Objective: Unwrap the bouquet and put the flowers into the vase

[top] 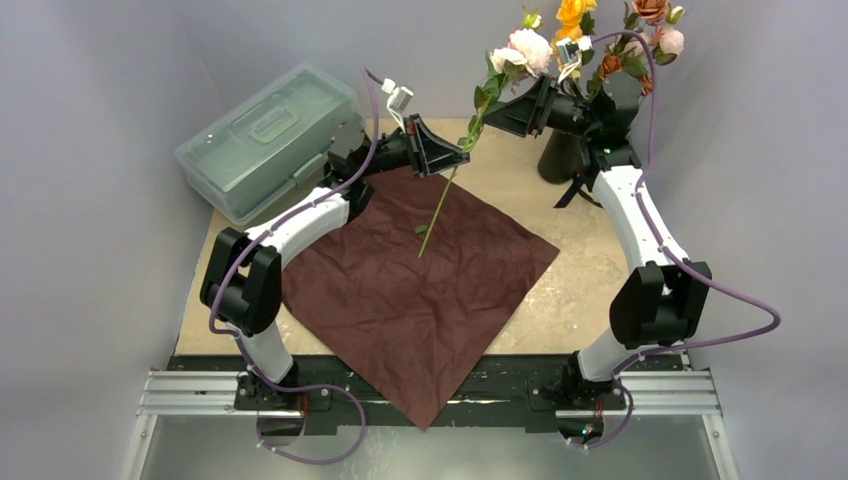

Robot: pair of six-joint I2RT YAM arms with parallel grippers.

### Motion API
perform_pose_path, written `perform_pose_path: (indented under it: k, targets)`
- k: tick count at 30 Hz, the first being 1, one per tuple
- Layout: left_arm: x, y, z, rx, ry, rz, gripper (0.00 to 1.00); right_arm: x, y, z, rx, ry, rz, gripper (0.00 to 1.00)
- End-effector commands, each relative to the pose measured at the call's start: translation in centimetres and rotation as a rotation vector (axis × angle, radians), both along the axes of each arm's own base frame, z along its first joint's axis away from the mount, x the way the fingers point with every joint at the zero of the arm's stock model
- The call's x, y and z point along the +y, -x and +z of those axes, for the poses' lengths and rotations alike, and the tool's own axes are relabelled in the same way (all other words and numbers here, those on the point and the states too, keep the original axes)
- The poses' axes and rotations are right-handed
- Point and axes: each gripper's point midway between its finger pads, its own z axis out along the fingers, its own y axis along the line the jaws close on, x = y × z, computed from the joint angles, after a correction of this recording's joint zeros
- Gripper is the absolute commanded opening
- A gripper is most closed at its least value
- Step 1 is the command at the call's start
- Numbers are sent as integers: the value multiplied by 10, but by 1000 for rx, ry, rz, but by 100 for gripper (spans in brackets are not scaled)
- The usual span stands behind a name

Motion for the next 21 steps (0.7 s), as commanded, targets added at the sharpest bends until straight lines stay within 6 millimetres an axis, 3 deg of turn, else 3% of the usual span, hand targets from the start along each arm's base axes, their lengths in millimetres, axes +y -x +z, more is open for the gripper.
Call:
perform_pose_path:
  k: [1,7,11,14,15,18,19,21]
  targets:
    - [-3,21,22,-95,37,-84,0,7,17,29,-70,-37,72,63]
    - [-10,30,12,-107,5,-134,0,7,18,33,-73,-45,77,38]
    - [-10,30,8,-121,-19,-130,0,7,23,36,-83,-43,87,0]
    - [-8,18,7,-167,-57,-73,1,6,26,40,-108,-28,84,0]
    - [-6,12,5,-171,-76,-47,12,5,25,42,-122,-20,76,0]
    - [6,-2,5,-164,-101,-3,73,-4,22,48,-142,-7,34,0]
    - [12,-9,6,-159,-107,17,82,-8,20,50,-150,-4,18,0]
    - [25,-20,9,-158,-107,60,92,-19,15,56,-165,-1,-17,0]
